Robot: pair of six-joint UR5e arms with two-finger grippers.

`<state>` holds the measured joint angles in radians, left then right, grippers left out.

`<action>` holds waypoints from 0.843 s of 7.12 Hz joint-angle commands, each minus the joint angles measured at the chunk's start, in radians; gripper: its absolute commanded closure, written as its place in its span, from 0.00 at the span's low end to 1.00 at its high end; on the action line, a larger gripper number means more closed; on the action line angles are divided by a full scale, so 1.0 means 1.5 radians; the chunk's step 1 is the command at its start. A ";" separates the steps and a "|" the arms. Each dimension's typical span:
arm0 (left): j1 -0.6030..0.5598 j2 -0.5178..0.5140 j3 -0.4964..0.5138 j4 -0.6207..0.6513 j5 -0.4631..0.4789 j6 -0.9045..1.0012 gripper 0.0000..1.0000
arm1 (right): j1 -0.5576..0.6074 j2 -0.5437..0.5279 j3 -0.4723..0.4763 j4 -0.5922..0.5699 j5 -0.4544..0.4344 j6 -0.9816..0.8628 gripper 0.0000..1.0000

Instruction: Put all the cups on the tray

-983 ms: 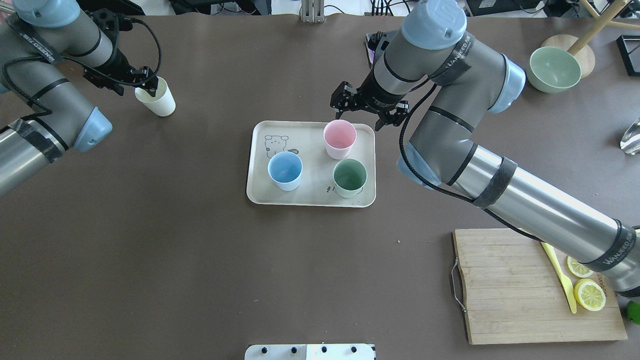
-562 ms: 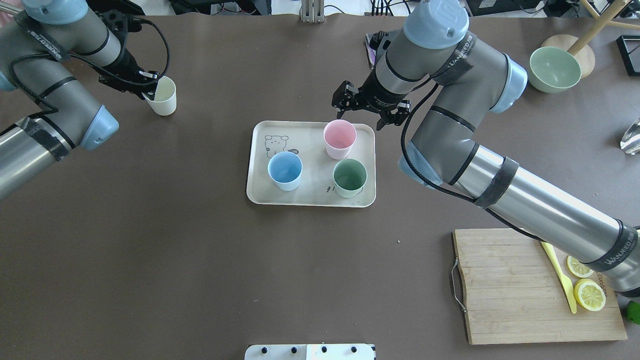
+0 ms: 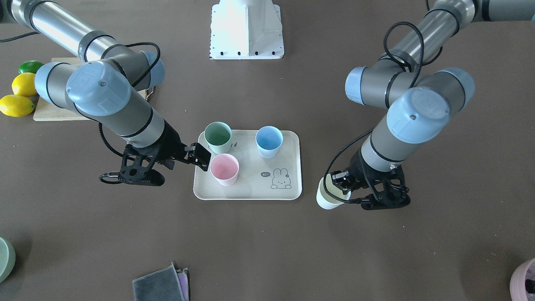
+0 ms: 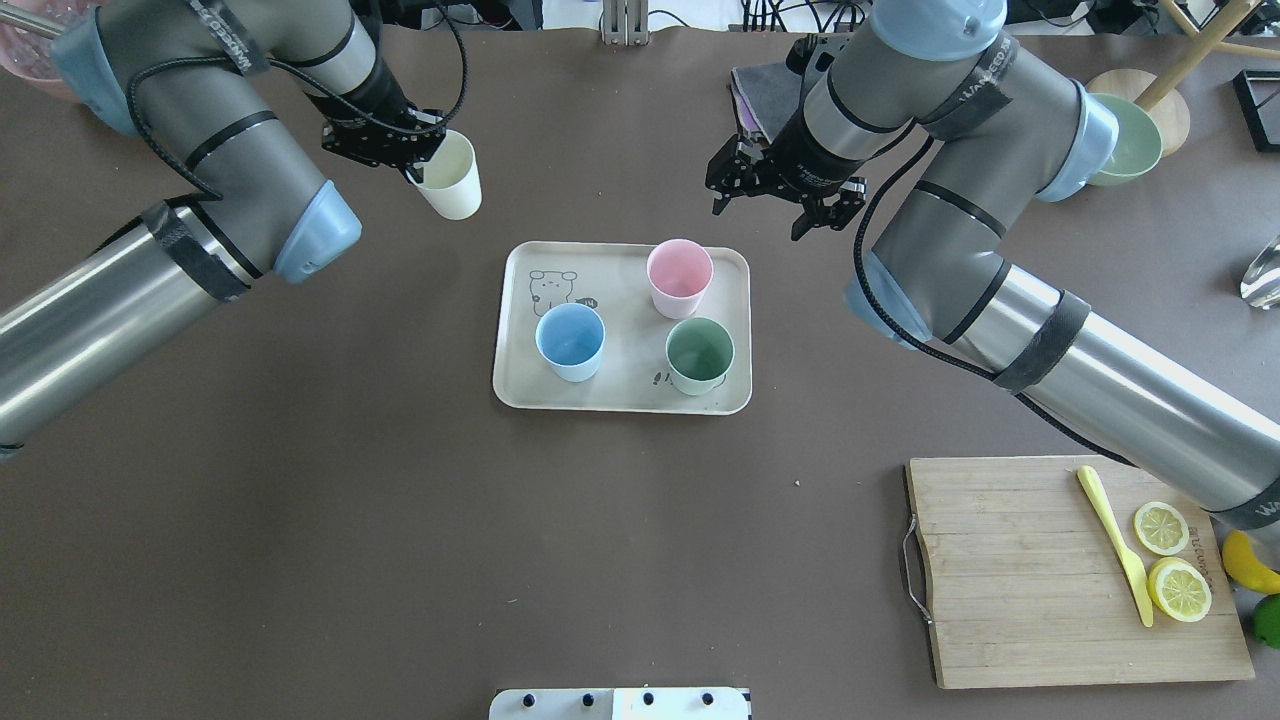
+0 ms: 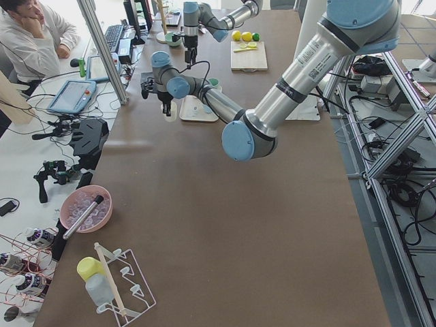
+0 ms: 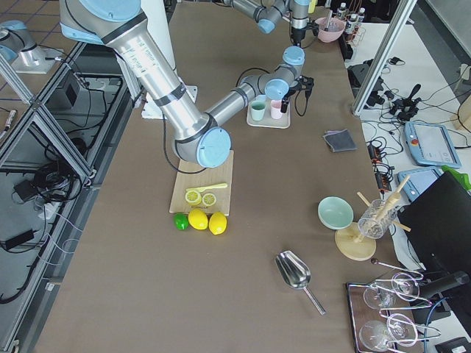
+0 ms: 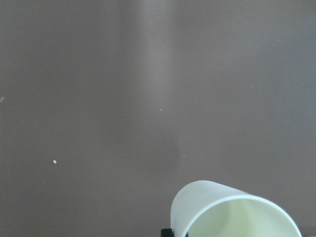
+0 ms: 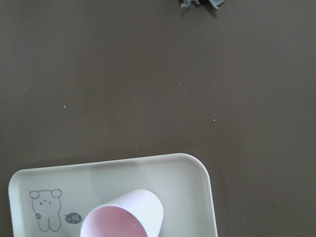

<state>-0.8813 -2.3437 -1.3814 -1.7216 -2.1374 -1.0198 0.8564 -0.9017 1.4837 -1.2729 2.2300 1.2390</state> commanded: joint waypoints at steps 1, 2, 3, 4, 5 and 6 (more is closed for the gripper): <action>0.093 -0.019 -0.011 0.000 0.071 -0.064 1.00 | 0.029 -0.034 0.007 0.001 0.020 -0.061 0.00; 0.104 -0.020 -0.011 -0.002 0.071 -0.065 1.00 | 0.029 -0.041 0.009 0.001 0.021 -0.071 0.00; 0.114 -0.018 -0.009 -0.015 0.071 -0.064 1.00 | 0.029 -0.045 0.015 0.002 0.020 -0.071 0.00; 0.114 -0.017 -0.002 -0.025 0.070 -0.065 0.66 | 0.029 -0.051 0.021 0.002 0.021 -0.071 0.00; 0.113 -0.017 -0.003 -0.026 0.067 -0.064 0.14 | 0.029 -0.053 0.026 0.001 0.021 -0.071 0.00; 0.091 -0.012 -0.010 -0.024 0.060 -0.056 0.04 | 0.030 -0.055 0.029 0.000 0.023 -0.071 0.00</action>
<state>-0.7207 -2.3672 -1.3889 -1.7572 -2.0382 -1.1127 0.9008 -0.9800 1.5204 -1.2715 2.2616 1.1325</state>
